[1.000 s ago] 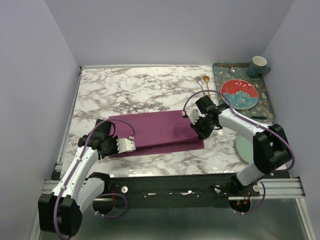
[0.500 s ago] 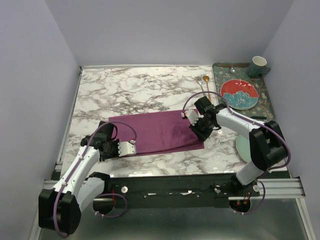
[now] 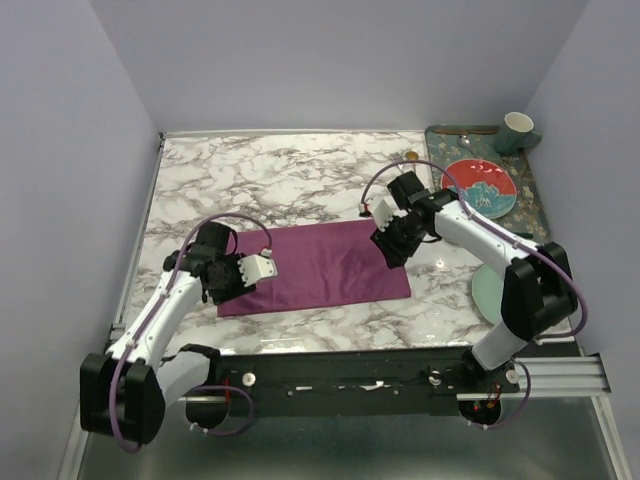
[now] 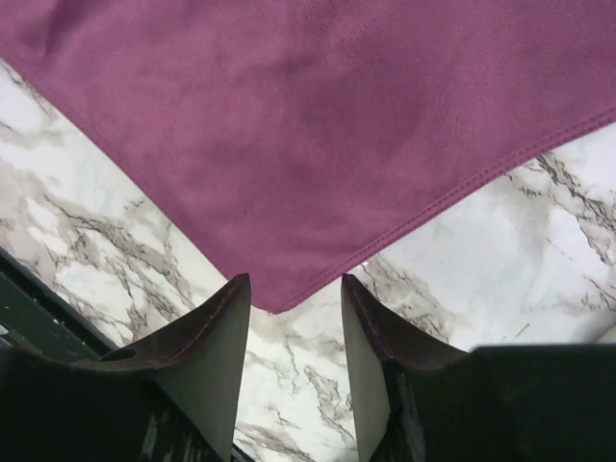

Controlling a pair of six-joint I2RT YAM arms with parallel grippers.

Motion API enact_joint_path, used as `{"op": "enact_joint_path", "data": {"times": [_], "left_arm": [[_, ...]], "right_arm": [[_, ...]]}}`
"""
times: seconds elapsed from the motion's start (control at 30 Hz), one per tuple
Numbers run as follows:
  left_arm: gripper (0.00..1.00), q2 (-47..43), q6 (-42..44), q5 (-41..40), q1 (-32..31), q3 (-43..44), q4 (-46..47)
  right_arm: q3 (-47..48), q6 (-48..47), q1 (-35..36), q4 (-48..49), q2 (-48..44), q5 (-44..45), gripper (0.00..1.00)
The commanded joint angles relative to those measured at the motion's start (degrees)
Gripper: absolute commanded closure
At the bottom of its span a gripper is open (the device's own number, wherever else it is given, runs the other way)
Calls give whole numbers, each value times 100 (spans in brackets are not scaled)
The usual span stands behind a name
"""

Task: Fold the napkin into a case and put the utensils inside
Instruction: Fold and flatten the napkin at the center of the board.

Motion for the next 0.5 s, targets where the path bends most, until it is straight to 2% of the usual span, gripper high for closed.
{"op": "enact_joint_path", "data": {"times": [0.0, 0.2, 0.47], "left_arm": [[52, 772, -793, 47, -12, 154, 479], [60, 1862, -1199, -155, -12, 321, 980], [63, 3067, -1383, -366, -3, 812, 1367]], "right_arm": [[272, 220, 33, 85, 781, 113, 53], [379, 413, 33, 217, 1292, 141, 56], [-140, 475, 33, 296, 1407, -26, 57]]}}
